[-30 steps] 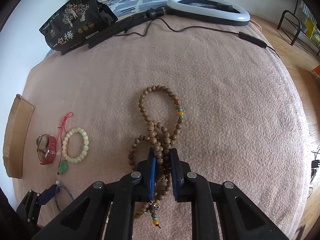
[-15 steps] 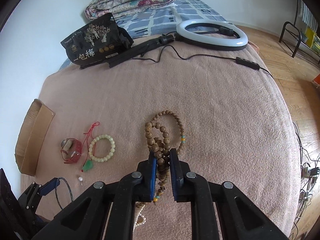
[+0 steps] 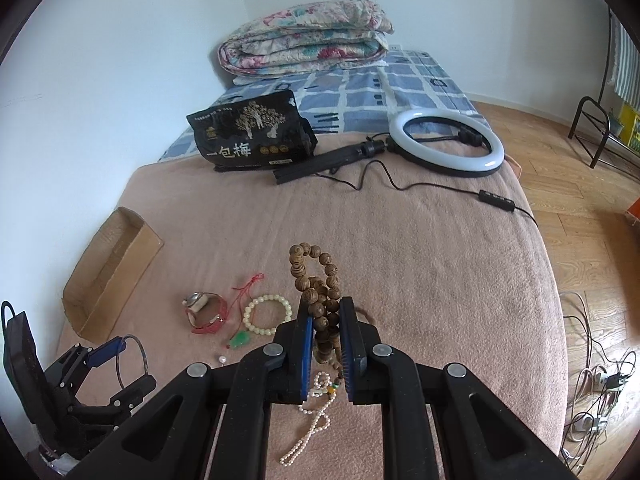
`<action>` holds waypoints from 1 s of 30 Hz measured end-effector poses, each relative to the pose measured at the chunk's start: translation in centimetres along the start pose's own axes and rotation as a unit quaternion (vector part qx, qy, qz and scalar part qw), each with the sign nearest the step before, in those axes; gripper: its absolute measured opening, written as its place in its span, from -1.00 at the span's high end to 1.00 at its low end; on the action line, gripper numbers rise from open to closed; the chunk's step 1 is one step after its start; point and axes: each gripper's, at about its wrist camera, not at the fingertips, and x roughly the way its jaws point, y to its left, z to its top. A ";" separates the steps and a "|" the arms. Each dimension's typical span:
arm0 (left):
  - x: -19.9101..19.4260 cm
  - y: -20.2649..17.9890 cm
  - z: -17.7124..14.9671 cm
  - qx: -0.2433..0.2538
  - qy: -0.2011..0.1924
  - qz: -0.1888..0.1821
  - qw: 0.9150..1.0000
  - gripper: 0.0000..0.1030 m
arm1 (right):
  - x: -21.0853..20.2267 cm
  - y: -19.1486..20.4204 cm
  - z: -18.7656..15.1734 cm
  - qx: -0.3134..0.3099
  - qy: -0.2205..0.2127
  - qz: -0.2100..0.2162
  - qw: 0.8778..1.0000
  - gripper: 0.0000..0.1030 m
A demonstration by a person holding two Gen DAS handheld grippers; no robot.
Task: Organize jewelry
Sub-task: 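Carry the bangle in the left tool and the mala in the right tool over the box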
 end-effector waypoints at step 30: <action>-9.4 11.7 1.2 -0.048 -0.068 0.073 0.994 -0.44 | -6.3 18.6 5.5 -0.127 -0.069 0.092 0.985 0.80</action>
